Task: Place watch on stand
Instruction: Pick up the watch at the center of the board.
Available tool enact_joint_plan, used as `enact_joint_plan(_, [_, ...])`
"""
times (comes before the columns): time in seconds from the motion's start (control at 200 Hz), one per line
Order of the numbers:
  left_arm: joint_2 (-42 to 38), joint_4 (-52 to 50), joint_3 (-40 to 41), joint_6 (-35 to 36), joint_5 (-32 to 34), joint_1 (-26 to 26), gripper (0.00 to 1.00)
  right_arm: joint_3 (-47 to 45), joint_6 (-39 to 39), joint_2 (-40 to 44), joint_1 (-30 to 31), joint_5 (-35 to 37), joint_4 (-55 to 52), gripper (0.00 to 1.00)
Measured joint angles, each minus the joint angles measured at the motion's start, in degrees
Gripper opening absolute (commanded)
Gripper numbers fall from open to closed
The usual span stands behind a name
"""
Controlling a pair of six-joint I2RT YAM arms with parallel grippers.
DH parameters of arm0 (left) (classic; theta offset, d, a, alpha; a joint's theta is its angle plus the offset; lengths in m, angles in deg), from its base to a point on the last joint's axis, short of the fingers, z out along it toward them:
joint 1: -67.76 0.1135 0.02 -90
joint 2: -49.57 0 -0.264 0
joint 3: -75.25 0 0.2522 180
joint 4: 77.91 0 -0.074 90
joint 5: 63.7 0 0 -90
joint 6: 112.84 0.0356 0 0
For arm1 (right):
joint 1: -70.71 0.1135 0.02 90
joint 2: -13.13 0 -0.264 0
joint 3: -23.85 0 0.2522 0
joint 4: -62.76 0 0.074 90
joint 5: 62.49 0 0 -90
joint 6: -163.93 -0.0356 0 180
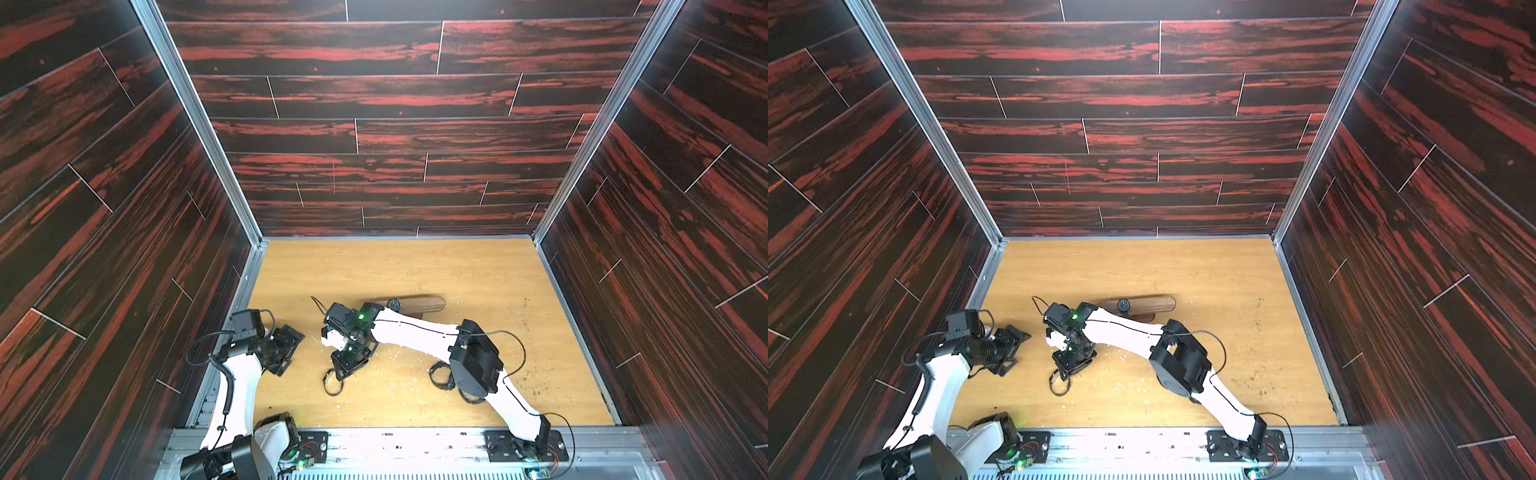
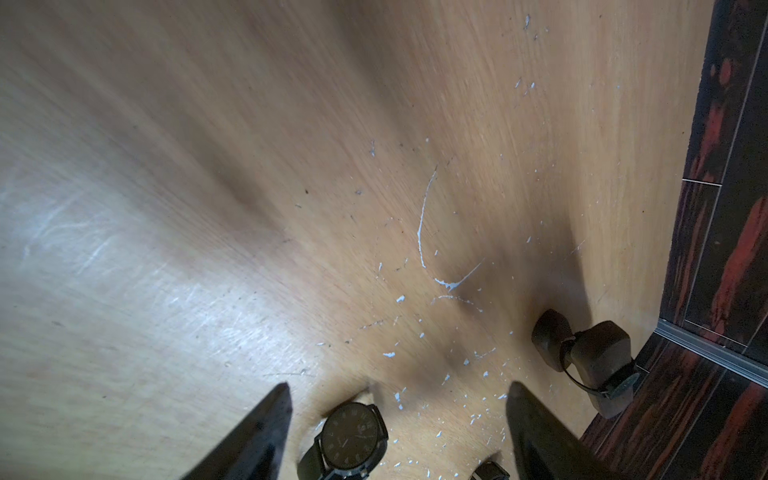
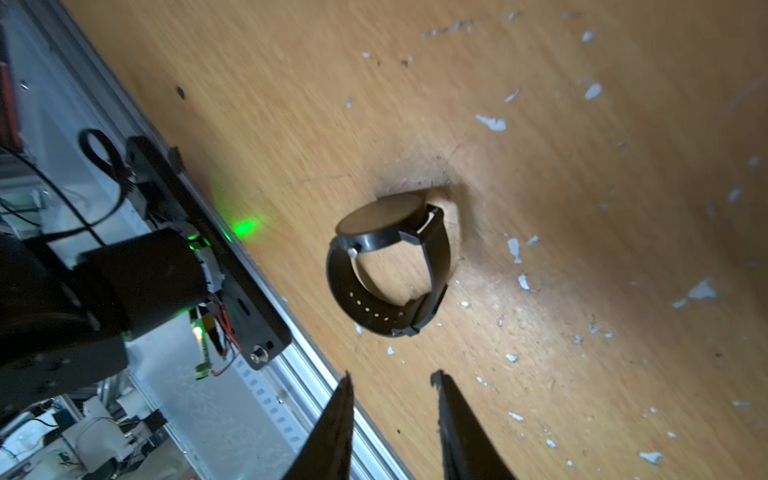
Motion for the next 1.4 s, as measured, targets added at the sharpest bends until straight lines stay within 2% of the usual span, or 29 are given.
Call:
enact_joint_plan(0.321, [0.02,0.33,0.61,0.07,-0.35,0.07,0.82,4.26,0.35,-5.05,0.22,1.66,-1.62,0.37])
enact_joint_plan(0.476, [0.35,0.31,0.61,0.44,-0.35,0.11,0.82,6.86,0.44,-7.76,0.20,3.50,-1.81,0.33])
enact_joint_plan(0.701, [1.53,0.33,0.61,0.66,-0.35,0.28,0.82,9.35,0.52,-9.25,-0.13,5.68,-1.68,0.16])
enact_joint_plan(0.857, [2.32,0.31,0.44,0.85,-0.33,0.37,0.82,11.85,1.44,-10.10,-0.63,6.71,-1.64,0.00])
enact_joint_plan(1.398, [3.43,0.48,-1.51,1.03,-0.61,0.44,0.82,11.56,7.54,-9.51,-2.84,8.76,0.42,0.00])
